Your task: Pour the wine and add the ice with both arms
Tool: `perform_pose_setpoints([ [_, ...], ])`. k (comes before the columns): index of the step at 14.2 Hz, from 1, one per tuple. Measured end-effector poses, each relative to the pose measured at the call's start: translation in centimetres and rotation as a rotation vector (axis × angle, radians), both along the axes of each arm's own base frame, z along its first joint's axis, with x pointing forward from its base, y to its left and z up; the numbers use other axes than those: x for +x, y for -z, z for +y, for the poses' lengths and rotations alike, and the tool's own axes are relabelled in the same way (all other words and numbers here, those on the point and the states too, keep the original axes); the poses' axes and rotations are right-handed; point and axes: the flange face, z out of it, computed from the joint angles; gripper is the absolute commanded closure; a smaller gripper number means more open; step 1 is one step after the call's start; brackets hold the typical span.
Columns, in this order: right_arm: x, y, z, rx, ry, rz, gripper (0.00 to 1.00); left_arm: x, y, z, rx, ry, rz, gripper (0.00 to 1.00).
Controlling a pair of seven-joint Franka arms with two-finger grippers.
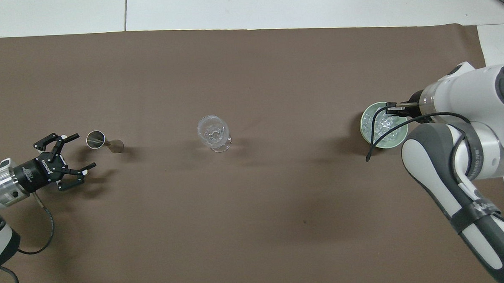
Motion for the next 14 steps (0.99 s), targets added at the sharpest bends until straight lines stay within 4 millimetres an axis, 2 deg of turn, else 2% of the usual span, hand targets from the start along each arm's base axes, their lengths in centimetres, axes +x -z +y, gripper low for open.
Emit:
perform_pose_setpoints([
  [2, 0.4, -2.4, 0.2, 0.000, -0.001, 0.010, 1.00, 0.9, -2.1, 1.6, 0.079, 0.064, -0.030, 0.00],
  [4, 0.7, -4.4, 0.7, 0.001, -0.009, 0.019, 1.00, 2.2, -5.4, 2.4, 0.180, 0.140, -0.050, 0.00],
  [8, 0.7, -7.1, 4.8, 0.014, 0.019, 0.021, 1.00, 4.3, -12.8, 3.4, 0.405, 0.271, -0.087, 0.00],
  [11, 0.7, -8.5, 8.4, 0.031, 0.045, -0.006, 1.00, 6.2, -17.0, 2.4, 0.623, 0.439, -0.129, 0.00],
  [14, 0.5, -9.7, 13.2, 0.069, 0.090, -0.024, 1.00, 7.8, -19.8, -0.9, 0.836, 0.679, -0.219, 0.00],
])
